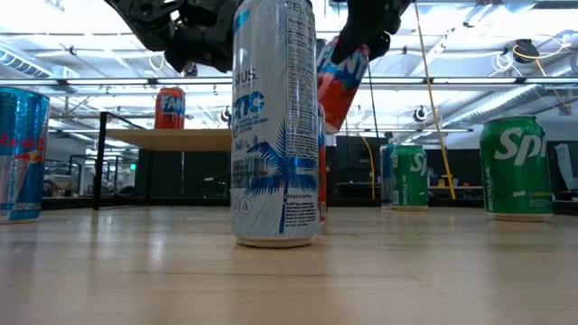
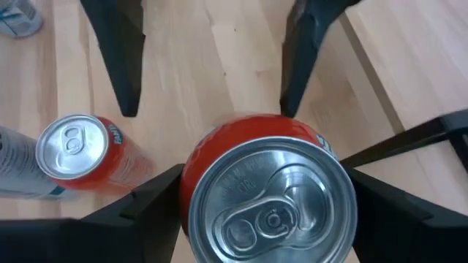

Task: Place canned beverage on shelf
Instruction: Put the right orange soda can on the shelf

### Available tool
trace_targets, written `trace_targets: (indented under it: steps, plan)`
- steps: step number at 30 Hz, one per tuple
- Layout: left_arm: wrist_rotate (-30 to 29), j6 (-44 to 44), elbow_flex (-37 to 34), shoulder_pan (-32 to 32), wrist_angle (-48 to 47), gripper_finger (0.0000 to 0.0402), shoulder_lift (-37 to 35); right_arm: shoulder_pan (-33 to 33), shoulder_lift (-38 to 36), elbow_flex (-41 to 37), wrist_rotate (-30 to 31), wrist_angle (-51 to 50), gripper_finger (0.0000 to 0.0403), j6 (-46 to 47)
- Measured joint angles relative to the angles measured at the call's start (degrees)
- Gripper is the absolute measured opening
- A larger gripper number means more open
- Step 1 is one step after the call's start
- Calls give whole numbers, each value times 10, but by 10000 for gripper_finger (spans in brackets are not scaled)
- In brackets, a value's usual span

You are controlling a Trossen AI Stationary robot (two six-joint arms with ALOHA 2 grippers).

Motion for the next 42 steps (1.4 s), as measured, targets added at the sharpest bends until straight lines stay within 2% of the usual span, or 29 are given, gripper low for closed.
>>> trace_targets:
  steps: [4, 11, 21, 24, 33, 38, 42]
  plan:
    - [-7, 0, 13, 0, -2, 398, 10, -2, 6, 14, 0, 2, 292, -23]
    - [-57, 0, 27, -3, -18, 398, 11, -2, 19, 27, 3, 51, 292, -55]
    - [-61, 0, 27, -4, -13, 396, 11, -2, 23, 26, 1, 52, 292, -67]
    - [-61, 0, 27, -4, -5, 379, 11, -2, 23, 26, 1, 51, 292, -67]
    - [-60, 6, 26, -4, 3, 282, 11, -2, 23, 26, 0, 48, 293, -70]
    - [-61, 6, 26, 1, 3, 275, 7, -1, 23, 25, 7, 53, 310, -74]
    - [-57, -2, 12, 21, 3, 277, -21, 13, 15, 26, 88, 52, 339, -38]
